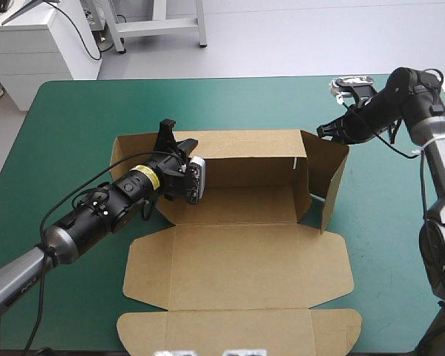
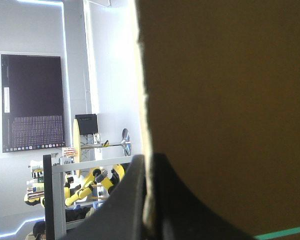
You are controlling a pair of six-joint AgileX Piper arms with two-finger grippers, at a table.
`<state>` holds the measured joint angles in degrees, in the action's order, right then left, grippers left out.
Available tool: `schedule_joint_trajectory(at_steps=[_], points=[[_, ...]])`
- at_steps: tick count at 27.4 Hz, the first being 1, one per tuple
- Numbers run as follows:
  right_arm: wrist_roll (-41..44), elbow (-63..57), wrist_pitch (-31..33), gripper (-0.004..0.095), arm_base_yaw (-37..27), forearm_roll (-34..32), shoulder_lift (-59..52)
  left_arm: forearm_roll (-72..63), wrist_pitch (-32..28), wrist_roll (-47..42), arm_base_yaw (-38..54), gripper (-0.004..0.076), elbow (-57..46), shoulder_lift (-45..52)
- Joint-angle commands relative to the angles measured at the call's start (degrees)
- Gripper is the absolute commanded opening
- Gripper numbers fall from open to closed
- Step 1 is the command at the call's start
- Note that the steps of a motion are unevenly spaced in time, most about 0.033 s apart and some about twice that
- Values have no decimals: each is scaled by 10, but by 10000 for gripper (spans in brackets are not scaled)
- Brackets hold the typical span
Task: Fold the box
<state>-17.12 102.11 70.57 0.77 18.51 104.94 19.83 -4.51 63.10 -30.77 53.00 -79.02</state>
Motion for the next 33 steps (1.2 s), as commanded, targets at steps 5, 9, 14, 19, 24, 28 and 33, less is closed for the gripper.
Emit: schedule_joint_trajectory(at_steps=[5,9,14,19,24,28,33], points=[[-19,-22,8,-19,-2,37,-45,-3,-4,-22,-3,-8,15,17],[-45,-60,-3,-19,-2,64,-56,-1,22,-20,-22,-8,15,18],[-62,-110,-37,-17,-2,76,-86,-4,45,-21,-35,-8,15,18],[-99,-177,-81,-17,-2,101,-133,-5,60,-19,-35,-8,15,24],[-140,-244,-140,-17,-2,119,-177,-6,86,-20,-35,-8,15,36],[-200,-294,-172,-17,-2,156,-200,-7,95,-20,-35,-8,15,35],[-310,-378,-235,-17,-2,226,-237,-7,138,-21,-35,-8,15,35]])
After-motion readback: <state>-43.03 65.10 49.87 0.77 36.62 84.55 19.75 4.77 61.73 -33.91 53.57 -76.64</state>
